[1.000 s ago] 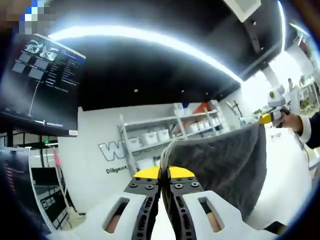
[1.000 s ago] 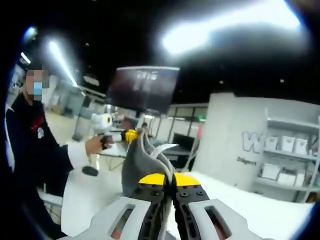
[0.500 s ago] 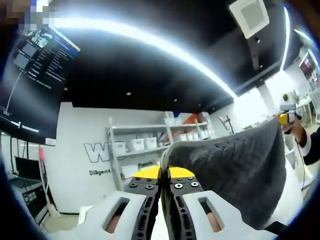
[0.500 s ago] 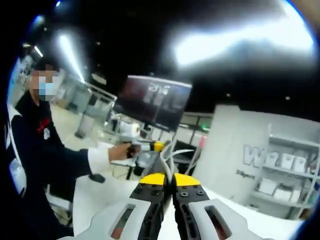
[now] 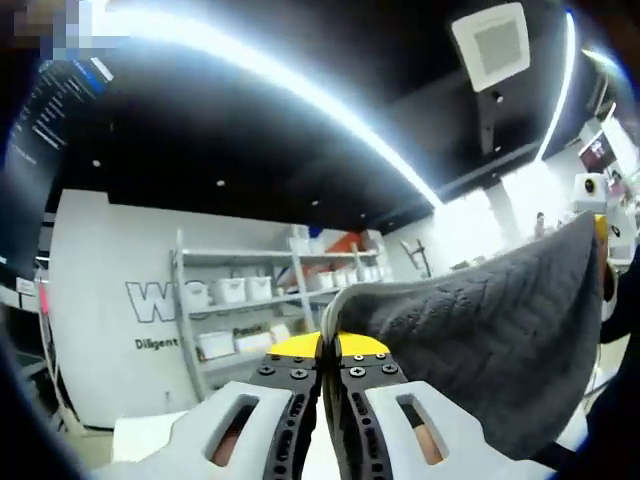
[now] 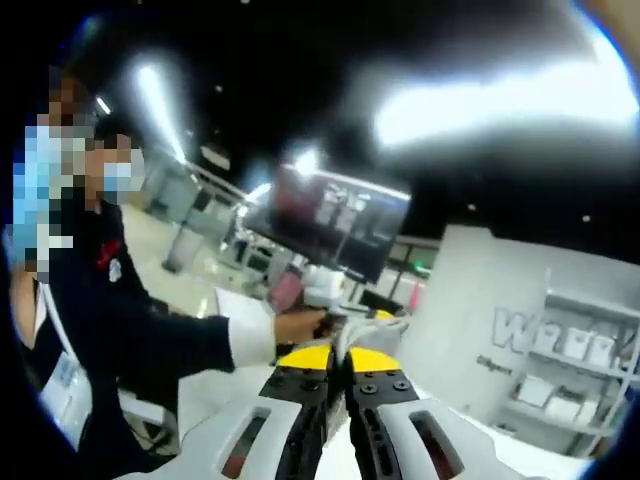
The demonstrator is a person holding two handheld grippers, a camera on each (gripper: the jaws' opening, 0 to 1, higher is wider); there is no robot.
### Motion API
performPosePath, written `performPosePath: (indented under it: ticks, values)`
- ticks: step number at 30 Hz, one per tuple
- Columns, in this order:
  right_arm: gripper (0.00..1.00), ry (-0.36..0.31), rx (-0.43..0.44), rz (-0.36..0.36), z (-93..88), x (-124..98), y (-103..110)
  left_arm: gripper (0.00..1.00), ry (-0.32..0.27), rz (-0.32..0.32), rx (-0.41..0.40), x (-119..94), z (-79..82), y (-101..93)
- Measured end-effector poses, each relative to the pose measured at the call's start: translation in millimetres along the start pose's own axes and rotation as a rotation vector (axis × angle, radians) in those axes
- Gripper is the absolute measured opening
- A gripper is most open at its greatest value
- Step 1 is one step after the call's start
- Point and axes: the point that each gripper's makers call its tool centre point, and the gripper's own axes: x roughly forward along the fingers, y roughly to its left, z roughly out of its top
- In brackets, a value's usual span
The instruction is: Open the folded towel by lifting each exposed corner and separating the folded layers until the towel lies flat within the target outline without major curled edges
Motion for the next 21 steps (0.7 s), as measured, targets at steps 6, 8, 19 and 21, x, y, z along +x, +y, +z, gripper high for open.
performPosePath:
  ticks: [6, 8, 19, 21]
  values:
    - [0.0, -0.002, -0.008, 0.006, 6.1, -6.0, 6.3, 0.03, 0.018, -0.063, 0.007, 28.2, -0.3, -21.2]
    - [0.0, -0.004, -0.012, 0.004, 7.8, -7.8, 7.8, 0.03, 0.021, -0.083, 0.006, 36.4, -1.0, -27.4]
    - [0.0, -0.007, -0.015, 0.0, 16.2, -12.4, 14.1, 0.03, -0.019, -0.216, -0.092, 73.0, -3.7, -53.2]
    - [0.0, -0.006, -0.014, -0.001, 16.2, -11.8, 16.6, 0.03, -0.029, -0.237, -0.113, 79.0, -4.4, -54.9]
